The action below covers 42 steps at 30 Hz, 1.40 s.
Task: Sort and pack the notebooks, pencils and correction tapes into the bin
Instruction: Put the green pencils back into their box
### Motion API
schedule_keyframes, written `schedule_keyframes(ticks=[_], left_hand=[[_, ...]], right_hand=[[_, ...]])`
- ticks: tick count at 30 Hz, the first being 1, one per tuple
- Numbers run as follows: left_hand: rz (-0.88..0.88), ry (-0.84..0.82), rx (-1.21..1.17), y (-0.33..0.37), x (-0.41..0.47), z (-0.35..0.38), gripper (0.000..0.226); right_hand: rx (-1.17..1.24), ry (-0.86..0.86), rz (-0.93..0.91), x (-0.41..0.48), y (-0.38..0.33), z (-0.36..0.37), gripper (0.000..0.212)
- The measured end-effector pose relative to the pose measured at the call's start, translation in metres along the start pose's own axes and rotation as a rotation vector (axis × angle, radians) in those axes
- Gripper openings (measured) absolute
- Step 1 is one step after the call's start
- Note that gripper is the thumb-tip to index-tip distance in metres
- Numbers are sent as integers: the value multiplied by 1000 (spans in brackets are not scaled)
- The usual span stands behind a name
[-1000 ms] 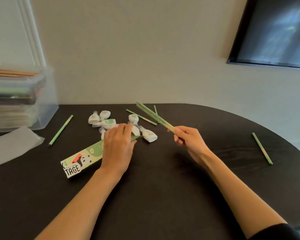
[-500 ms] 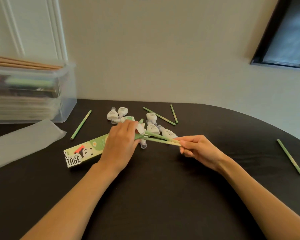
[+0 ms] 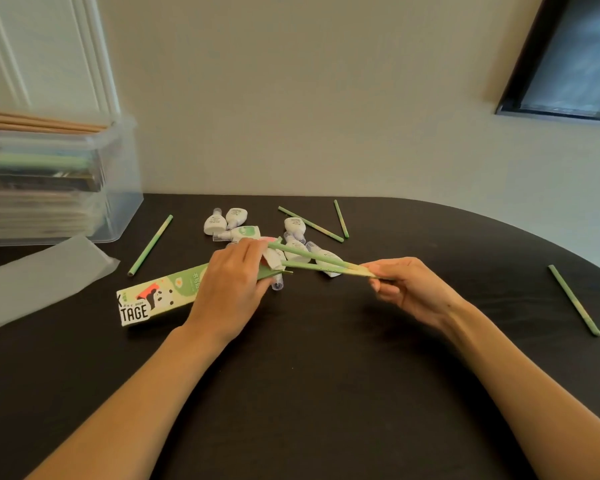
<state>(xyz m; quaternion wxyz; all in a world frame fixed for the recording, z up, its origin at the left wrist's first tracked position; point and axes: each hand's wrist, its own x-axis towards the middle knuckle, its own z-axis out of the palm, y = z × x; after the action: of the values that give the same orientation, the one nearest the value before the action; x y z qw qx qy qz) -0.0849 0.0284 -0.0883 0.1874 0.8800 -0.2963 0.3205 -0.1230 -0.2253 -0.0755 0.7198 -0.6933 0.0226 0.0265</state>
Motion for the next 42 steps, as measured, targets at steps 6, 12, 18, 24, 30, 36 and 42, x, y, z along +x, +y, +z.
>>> schedule_keyframes(ticks=[6,12,18,24,30,36,42], left_hand=[[-93,76,-7,-3,-1,3,49],[-86,60,-21,0,-3,3,49],[189,-85,5,15,-4,5,53],[209,-71,-33,34,-2,11,53],[125,-10,-29,46,2,16,49],[106,14,-17,57,5,21,52],[76,35,-16,67,9,28,46]], right_hand=[[47,-14,24,-3,-2,-1,31],[-3,-158,87,-6,-2,0,30],[-18,-122,24,-8,-2,1,27],[-5,78,-98,-1,8,35,12],[69,254,-195,2,10,44,21],[59,287,-192,-1,12,52,14],[-11,177,-220,-4,14,52,29]])
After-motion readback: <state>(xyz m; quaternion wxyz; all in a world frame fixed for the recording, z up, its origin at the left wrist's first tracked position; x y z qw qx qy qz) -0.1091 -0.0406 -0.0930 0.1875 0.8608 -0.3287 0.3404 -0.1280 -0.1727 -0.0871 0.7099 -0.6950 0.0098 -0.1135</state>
